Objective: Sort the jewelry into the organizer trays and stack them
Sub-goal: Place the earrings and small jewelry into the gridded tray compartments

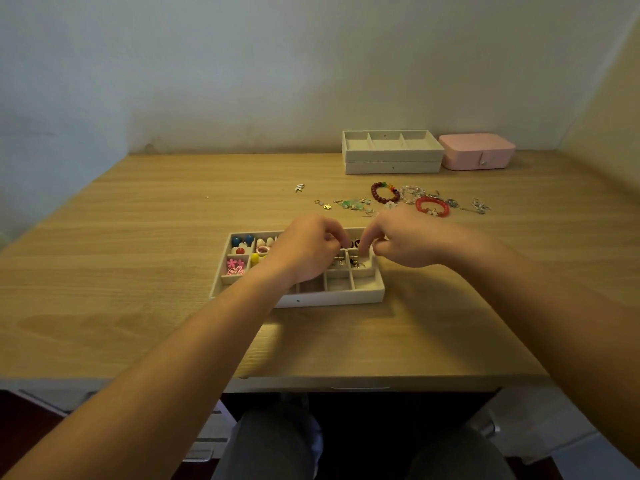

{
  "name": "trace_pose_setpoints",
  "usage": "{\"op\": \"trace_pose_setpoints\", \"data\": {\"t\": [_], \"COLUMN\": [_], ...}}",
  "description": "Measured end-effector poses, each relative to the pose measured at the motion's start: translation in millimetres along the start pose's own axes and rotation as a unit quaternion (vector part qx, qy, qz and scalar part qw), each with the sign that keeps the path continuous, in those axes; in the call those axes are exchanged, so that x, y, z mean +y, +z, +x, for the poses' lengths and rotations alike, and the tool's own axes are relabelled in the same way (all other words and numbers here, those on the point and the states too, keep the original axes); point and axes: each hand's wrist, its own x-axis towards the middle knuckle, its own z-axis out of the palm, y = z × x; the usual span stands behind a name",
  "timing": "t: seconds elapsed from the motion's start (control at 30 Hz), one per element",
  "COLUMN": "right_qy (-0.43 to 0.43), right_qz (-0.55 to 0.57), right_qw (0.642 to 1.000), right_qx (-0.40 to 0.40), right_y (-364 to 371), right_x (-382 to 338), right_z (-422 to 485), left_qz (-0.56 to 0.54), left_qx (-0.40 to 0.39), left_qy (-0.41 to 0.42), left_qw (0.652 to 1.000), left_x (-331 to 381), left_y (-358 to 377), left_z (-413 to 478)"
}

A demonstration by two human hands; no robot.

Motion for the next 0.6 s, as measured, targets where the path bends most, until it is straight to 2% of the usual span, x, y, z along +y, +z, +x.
{"op": "trace_pose_setpoints", "data": {"t": [0.3,0.6], "right_qy": [-0.018,-0.008], "right_qz": [-0.017,-0.005], "right_qw": [0.999,1.000], "right_qx": [-0.046,-0.028], "right_y": [5.0,10.5], "right_x": [1.4,9.3], "right_z": [-1.1,0.9], "left_qz": [-0.025,-0.013], "left_qx": [0.012,0.004], "left_qy": [-0.012,-0.016], "left_qw": [1.000,1.000], "left_x": [-1.5,-1.6], "left_y": [4.6,8.8], "left_z": [4.1,7.1]}}
